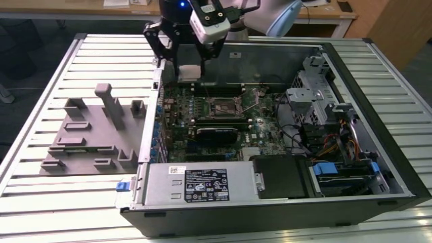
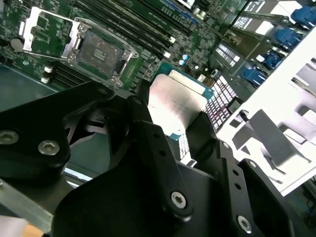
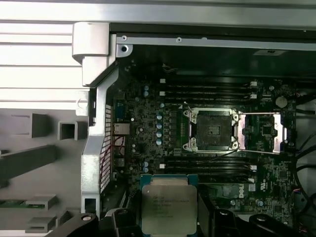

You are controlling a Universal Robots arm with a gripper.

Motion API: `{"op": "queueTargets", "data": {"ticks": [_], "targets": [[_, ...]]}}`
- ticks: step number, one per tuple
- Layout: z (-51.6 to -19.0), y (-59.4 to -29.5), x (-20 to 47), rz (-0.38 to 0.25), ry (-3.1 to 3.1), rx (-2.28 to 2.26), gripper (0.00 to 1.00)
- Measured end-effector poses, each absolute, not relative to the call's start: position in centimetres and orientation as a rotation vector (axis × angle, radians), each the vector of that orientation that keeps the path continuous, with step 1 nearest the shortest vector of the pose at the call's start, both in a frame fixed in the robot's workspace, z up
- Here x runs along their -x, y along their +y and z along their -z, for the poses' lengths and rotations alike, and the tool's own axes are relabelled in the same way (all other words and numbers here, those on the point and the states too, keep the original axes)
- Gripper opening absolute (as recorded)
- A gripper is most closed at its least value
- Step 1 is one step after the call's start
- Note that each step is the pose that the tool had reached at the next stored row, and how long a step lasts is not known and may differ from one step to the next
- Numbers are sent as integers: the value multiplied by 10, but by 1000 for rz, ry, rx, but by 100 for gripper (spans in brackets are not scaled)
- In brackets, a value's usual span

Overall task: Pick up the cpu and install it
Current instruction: 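Pick up the cpu and move it towards the insertion slot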

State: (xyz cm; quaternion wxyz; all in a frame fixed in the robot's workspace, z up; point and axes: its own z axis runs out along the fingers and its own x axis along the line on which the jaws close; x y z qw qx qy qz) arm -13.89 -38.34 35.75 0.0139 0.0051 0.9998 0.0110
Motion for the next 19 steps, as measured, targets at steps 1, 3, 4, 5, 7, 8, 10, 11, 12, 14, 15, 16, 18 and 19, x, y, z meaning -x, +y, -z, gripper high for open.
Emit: {"op": "queueTargets", "data": {"ticks": [1,3,4,5,7,8,10,11,12,14,15,16,18,19], "targets": [[-357,-383,137,-34,3114,-16,54],[-357,-383,134,-34,3114,-16,54],[-357,-383,132,-34,3114,-16,54],[-357,-383,131,-34,3114,-16,54],[-357,-383,127,-34,3114,-16,54],[-357,-382,125,-34,3114,-16,54],[-357,-382,122,-34,3114,-16,54],[-357,-382,120,-34,3114,-16,54],[-357,-382,118,-34,3114,-16,54],[-357,-382,114,-34,3114,-16,54],[-357,-381,113,-34,3114,-16,54],[-357,-381,111,-34,3114,-16,54],[-357,-381,107,-34,3114,-16,54],[-357,-381,106,-34,3114,-16,54]]}}
